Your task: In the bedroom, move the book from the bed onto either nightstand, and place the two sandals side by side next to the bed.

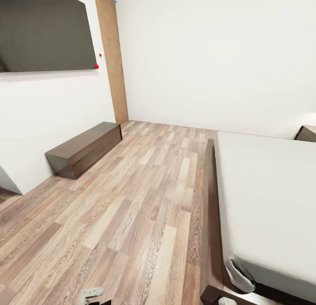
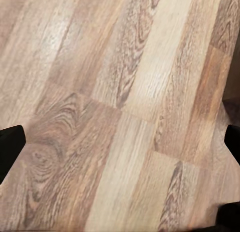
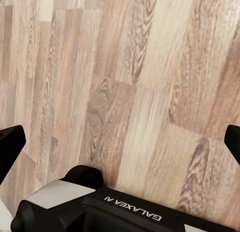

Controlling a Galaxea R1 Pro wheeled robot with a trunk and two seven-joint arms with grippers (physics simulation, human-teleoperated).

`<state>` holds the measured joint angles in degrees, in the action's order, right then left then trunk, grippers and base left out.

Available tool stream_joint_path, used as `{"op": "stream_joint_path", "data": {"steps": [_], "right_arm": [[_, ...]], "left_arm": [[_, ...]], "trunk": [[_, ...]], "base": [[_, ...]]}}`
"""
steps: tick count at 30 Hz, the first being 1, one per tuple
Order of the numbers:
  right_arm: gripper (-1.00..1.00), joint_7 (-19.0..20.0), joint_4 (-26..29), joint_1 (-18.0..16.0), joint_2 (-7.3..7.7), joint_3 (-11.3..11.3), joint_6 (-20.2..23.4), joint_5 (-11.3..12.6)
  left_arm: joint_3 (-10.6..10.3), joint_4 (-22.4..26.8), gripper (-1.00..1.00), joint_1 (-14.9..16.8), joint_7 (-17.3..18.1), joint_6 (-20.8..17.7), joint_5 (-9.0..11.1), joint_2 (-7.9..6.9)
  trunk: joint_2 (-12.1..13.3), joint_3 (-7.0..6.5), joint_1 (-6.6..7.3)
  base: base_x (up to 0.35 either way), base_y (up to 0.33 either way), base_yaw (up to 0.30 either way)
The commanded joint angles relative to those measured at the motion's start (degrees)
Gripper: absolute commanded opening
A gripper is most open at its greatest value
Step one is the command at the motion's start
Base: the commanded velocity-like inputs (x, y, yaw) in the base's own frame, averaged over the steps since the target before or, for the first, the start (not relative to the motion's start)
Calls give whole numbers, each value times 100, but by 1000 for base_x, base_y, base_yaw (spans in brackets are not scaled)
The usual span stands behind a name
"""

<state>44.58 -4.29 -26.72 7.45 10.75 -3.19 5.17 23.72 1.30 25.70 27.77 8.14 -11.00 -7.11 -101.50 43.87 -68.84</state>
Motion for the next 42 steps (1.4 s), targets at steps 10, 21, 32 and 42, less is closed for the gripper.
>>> {"op": "stream_joint_path", "data": {"steps": [10, 21, 32, 42], "right_arm": [[100, 24, -28, -10, 2, -21, -32, 54], [100, 24, -28, -10, 2, -21, -32, 54], [100, 24, -28, -10, 2, -21, -32, 54], [100, 24, -28, -11, 2, -21, -32, 54]], "left_arm": [[43, -7, 100, 5, 9, 30, -61, -1], [44, -7, 100, 5, 9, 30, -61, -1], [37, -7, 100, 5, 9, 30, -61, -1], [37, -7, 100, 5, 8, 29, -61, -1]], "trunk": [[-3, 5, 1], [-3, 5, 1], [-3, 5, 1], [-3, 5, 1]], "base": [[0, 0, 269], [0, 0, 264], [0, 0, 142], [0, 0, 6]]}}
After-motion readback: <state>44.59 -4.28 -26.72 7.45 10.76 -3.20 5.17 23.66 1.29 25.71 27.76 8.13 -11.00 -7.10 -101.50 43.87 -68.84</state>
